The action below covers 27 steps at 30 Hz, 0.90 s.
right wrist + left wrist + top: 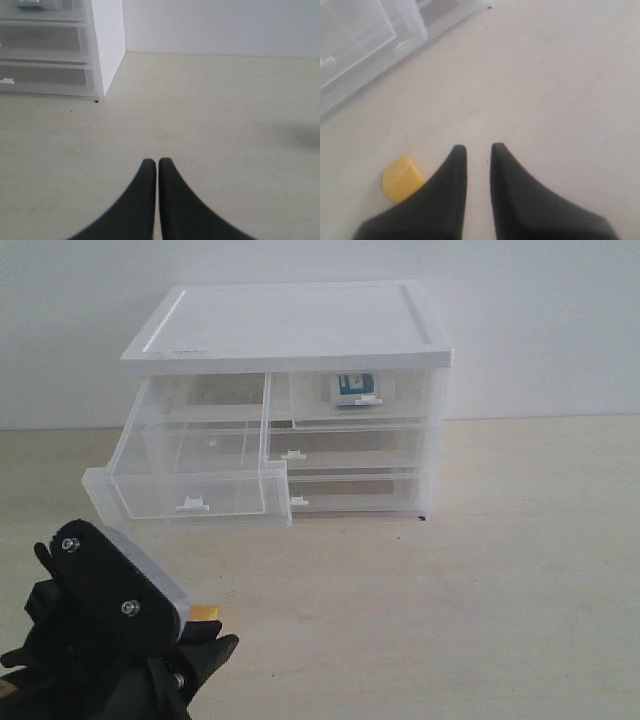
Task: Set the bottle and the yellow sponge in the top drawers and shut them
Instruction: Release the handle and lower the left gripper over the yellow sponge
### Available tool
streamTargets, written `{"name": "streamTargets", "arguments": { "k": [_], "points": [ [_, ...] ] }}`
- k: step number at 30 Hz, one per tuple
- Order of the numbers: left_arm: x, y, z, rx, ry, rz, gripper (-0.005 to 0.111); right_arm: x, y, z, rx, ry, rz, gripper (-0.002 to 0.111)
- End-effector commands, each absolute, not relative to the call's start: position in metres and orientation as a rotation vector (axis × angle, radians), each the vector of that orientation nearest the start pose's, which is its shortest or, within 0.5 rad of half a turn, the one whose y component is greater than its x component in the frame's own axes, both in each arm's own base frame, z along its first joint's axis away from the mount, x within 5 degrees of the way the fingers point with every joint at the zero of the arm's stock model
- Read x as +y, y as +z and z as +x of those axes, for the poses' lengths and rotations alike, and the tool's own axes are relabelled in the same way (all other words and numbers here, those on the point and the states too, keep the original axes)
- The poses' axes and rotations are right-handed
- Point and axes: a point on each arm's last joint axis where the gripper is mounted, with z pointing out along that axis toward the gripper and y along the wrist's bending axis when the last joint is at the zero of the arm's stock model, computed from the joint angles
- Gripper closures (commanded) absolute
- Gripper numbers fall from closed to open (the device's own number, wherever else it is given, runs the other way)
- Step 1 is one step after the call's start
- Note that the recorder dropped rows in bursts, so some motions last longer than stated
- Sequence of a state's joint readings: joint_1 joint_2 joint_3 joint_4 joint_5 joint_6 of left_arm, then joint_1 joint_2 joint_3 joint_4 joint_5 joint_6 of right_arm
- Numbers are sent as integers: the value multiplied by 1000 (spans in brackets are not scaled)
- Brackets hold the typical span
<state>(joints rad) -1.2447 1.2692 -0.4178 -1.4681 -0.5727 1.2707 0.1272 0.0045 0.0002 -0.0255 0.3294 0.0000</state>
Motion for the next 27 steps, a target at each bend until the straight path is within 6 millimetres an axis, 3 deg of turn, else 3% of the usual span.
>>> {"name": "streamTargets", "arguments": {
  "k": [1,7,13,18,21,22,25,27],
  "points": [
    [-177,215,109,1997,-172,902,102,6,184,54,1800,55,-129,108],
    [-183,225,112,1948,-326,1018,102,6,184,54,1800,55,-129,108],
    [-178,227,125,1935,-299,1013,102,6,184,54,1800,55,-129,108],
    [-194,231,107,1551,-350,1511,102,6,184,54,1800,55,-129,108],
    [-197,226,91,1414,-432,1743,102,6,184,54,1800,55,-129,108],
    [-198,225,87,1415,-473,1767,102,6,184,54,1800,55,-129,108],
    [-196,222,81,1703,-670,1623,102,6,184,54,1800,55,-129,108],
    [-195,218,79,1761,-691,1644,102,6,184,54,1800,55,-129,108]
  ]
}}
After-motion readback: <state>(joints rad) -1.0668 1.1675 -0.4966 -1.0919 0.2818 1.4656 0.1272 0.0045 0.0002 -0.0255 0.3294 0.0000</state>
